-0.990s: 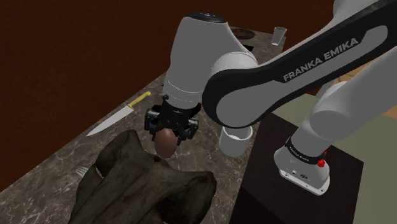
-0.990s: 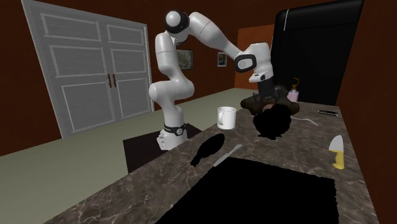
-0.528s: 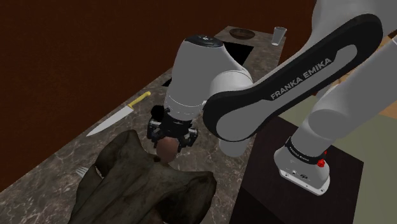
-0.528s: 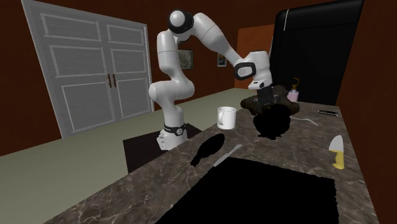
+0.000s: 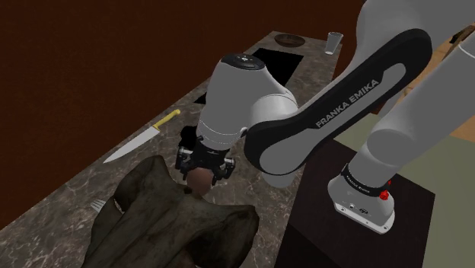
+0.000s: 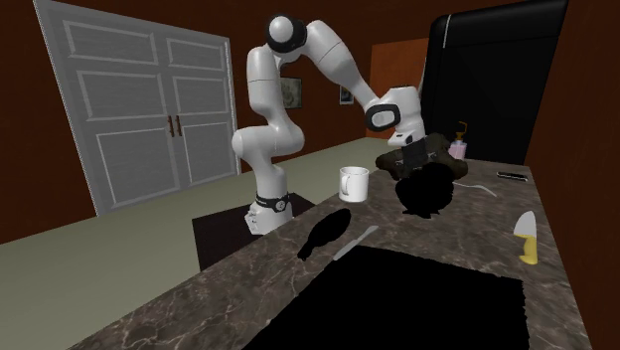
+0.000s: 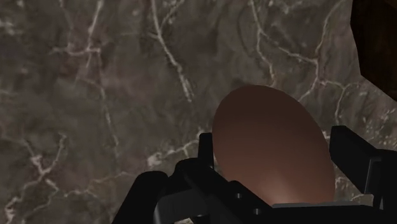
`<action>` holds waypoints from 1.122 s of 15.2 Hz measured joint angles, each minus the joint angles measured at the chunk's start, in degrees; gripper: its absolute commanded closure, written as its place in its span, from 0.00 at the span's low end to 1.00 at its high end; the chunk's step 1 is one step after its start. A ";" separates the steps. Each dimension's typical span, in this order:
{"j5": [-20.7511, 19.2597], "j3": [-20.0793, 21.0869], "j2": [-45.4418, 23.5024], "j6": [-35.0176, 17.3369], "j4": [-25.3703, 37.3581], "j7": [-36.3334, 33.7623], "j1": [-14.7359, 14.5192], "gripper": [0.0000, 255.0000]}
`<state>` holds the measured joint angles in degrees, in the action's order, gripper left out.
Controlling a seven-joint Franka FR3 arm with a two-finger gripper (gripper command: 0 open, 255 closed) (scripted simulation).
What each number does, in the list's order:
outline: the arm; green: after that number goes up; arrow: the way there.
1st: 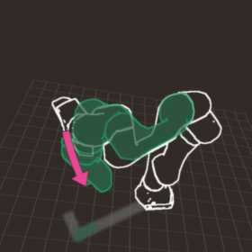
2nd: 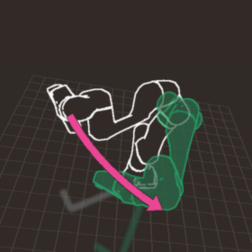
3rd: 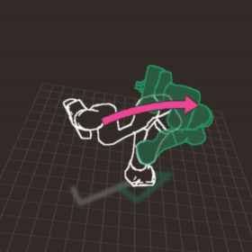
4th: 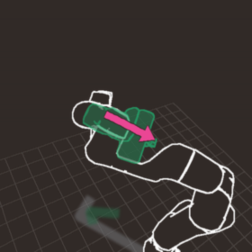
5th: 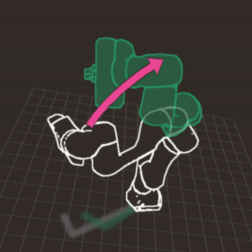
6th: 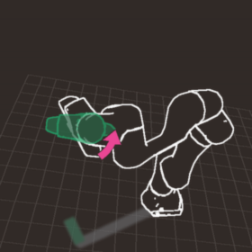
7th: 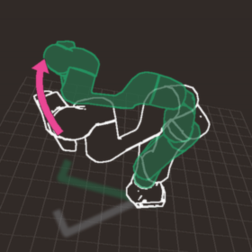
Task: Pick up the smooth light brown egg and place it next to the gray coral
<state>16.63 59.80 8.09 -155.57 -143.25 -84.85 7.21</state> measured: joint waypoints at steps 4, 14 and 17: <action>-0.49 0.37 -0.37 -0.17 -0.15 -0.51 0.16 0.00; 9.05 -6.50 9.16 8.83 0.35 6.23 -6.11 0.00; 10.00 -7.48 10.19 9.78 0.25 7.01 -6.87 0.00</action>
<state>26.63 52.32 18.29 -145.78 -143.00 -77.84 0.34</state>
